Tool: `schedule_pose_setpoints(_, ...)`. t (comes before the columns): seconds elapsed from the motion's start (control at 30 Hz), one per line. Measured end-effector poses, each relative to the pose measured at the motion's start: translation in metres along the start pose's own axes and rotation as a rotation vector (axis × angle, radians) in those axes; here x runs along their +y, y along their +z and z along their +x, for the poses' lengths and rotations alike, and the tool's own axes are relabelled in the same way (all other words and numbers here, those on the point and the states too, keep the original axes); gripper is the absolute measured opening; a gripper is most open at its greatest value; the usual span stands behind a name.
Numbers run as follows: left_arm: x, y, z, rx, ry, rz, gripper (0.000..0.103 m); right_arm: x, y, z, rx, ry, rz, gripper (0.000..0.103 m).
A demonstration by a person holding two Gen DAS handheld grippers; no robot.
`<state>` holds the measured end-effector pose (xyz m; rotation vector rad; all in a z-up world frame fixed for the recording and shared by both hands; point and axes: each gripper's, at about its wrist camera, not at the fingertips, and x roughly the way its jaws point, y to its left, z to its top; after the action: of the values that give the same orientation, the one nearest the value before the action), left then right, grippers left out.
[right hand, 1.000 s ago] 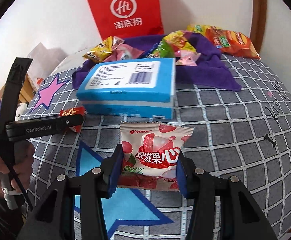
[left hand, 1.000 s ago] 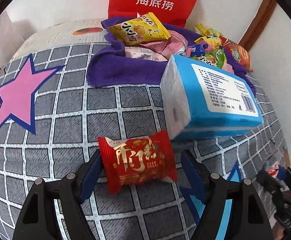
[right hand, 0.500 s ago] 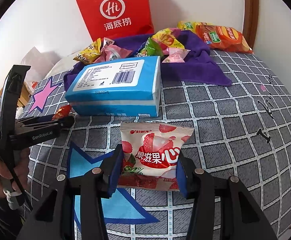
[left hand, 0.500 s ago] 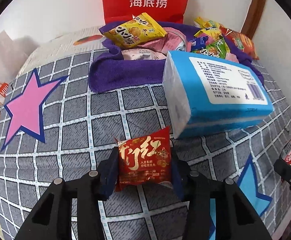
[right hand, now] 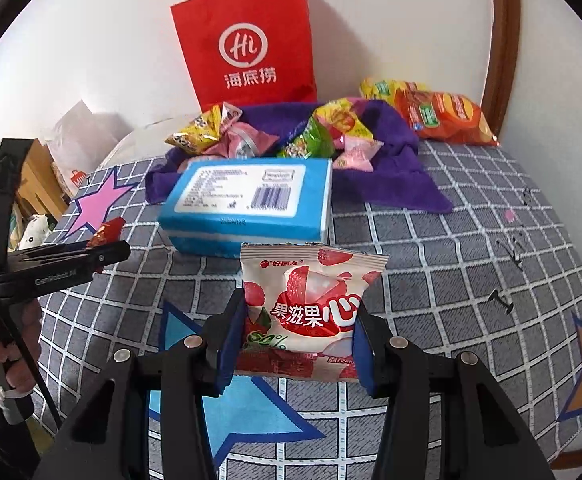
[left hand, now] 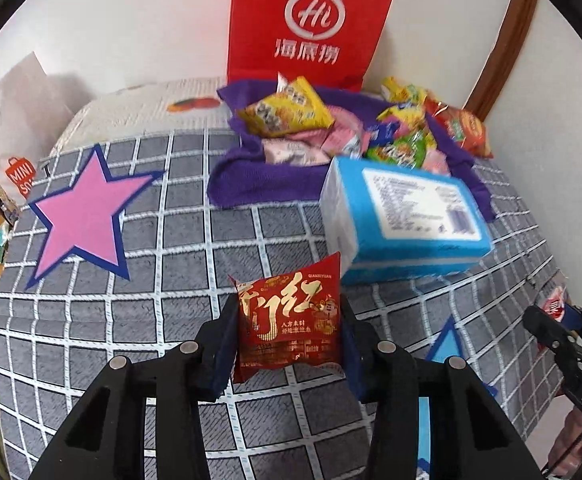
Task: Organize snacks
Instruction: 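Carry both held candies up over the purple towel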
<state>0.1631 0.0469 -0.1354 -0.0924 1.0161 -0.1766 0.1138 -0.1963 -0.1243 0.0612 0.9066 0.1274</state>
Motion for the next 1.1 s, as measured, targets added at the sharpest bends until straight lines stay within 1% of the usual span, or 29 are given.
schedule_pose_setpoints(0.23, -0.01, 0.02, -0.02, -0.048, -0.014, 0.014, 0.042, 0.004, 0.02, -0.016, -0.036, -0.013, -0.015, 0.048)
schedule_pose_setpoints(0.47, -0.014, 0.034, -0.034, -0.081, -0.051, 0.02, 0.042, 0.002, 0.044, -0.023, -0.069, -0.015, -0.022, 0.048)
schedule_pose_setpoints(0.6, -0.014, 0.043, -0.037, -0.095, -0.053, 0.025, 0.043, 0.0, 0.058, -0.021, -0.077, -0.017, -0.022, 0.048)
schedule_pose_setpoints(0.8, -0.01, 0.067, -0.038, -0.12, -0.047, 0.034, 0.043, -0.001, 0.085, -0.016, -0.097, -0.017, -0.033, 0.048)
schedule_pose_setpoints(0.87, -0.009, 0.077, -0.036, -0.128, -0.041, 0.038, 0.043, -0.003, 0.096, -0.012, -0.103, -0.005, -0.033, 0.048)
schedule_pose_setpoints(1.1, -0.009, 0.11, -0.023, -0.156, -0.019, 0.055, 0.042, -0.01, 0.141, 0.007, -0.124, -0.007, -0.04, 0.048)
